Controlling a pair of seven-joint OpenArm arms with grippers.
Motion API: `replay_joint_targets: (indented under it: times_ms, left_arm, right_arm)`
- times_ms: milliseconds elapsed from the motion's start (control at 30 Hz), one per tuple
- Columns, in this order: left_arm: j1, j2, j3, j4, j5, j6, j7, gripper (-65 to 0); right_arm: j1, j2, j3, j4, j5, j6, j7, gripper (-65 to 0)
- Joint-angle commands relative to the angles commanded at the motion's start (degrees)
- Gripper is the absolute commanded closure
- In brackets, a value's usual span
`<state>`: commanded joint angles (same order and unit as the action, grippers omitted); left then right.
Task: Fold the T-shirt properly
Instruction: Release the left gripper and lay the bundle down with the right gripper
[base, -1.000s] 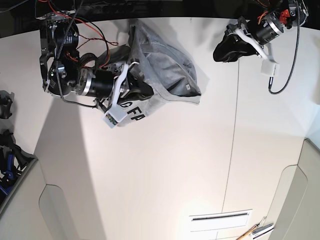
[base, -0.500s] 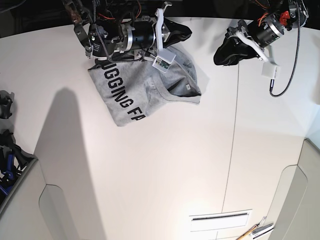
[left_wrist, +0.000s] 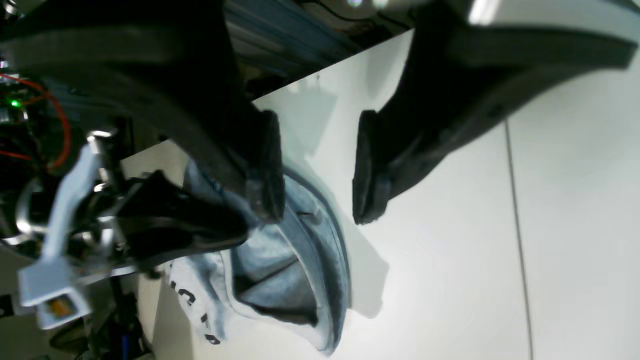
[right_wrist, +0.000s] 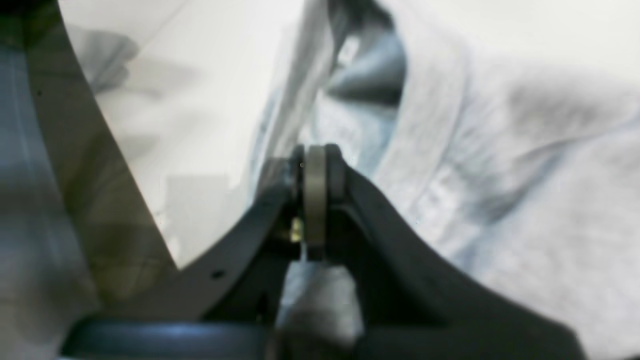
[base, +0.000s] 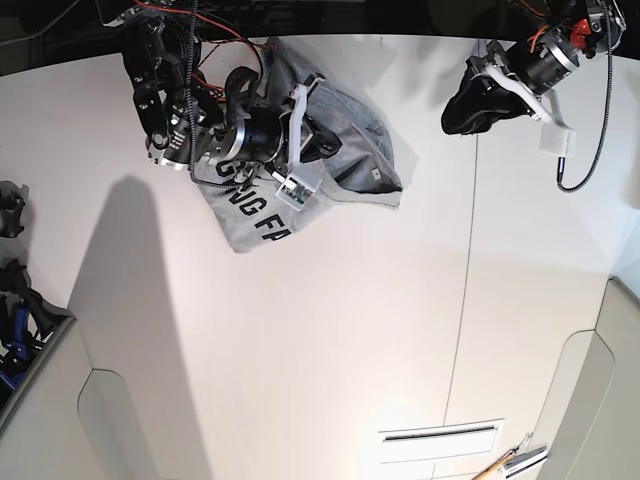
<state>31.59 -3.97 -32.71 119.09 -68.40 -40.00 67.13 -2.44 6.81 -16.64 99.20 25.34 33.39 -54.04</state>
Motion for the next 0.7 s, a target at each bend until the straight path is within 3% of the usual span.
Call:
replay_joint_targets:
  times_ms: [167,433,533,700]
  left_arm:
    - [0.00,0.02,0.00,0.00,-0.42,0.00,0.00,-23.4]
    - [-0.11,-0.02,-0.20,0.00,-0.50,0.00,-0.04,-23.4]
    - [-0.68,-0.02,-3.15,0.24,-2.97,0.00,0.00,-23.4]
    - [-0.81,0.00,-8.35,2.36,-8.24,0.00,2.27,-23.4]
  right_arm:
    - [-0.28,0.00,-1.97,-1.62,5.68,0.02,-2.99,0.0]
    - [-0.26,0.00,-14.47,-1.60,6.78,0.00,-4.66,0.0]
    - [-0.17,-0.02,-14.69,-0.63,10.71,0.04,-2.93,0.0]
    - [0.39,-0.85,-9.03,6.97,8.81,0.04,1.57,0.0]
